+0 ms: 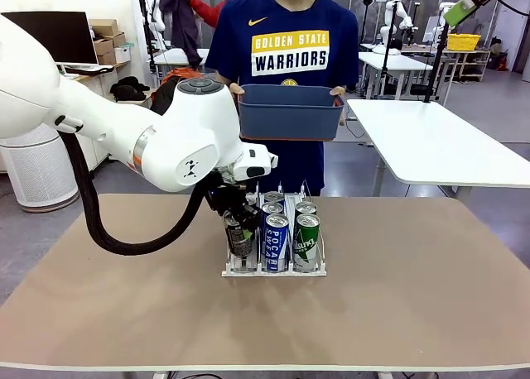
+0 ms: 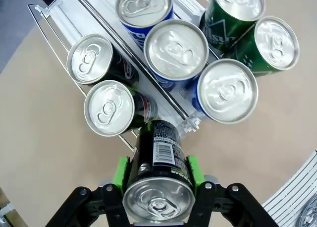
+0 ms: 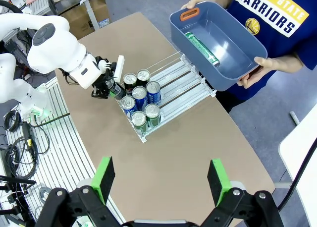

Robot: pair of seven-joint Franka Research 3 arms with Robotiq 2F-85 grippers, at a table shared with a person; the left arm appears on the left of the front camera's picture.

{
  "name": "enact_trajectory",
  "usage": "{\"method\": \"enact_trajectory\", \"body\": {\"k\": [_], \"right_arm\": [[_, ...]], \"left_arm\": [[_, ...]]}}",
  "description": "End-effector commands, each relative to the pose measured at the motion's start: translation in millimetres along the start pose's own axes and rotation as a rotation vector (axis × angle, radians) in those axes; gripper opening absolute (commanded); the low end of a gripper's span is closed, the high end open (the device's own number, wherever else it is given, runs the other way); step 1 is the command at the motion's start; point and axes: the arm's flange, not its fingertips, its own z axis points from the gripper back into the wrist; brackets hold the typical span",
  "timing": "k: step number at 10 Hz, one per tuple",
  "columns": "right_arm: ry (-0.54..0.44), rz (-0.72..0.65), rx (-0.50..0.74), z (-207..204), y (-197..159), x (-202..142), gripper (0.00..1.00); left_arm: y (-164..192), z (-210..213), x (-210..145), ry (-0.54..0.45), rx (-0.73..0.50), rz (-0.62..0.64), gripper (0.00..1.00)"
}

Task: Fill the beverage cans into the dispenser.
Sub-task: Place the picked Pepsi coke in the line of the Automatic Can Dispenser with the same cans.

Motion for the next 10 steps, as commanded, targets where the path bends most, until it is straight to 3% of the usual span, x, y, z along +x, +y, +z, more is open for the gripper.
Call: {"method": "enact_trajectory", "body": {"k": [1, 10], "right_arm": [[0.000, 0.000, 0.001, -0.5, 0.3, -0.4, 1.00], [0.000, 0.000, 0.001, -0.5, 0.3, -0.4, 1.00]], "left_arm": [[15.6, -10.7, 16.7, -0.055, 0.045, 0.027, 0.58], [8.2, -46.3, 19.5, 0.093, -0.063, 0.016, 0.58]]}}
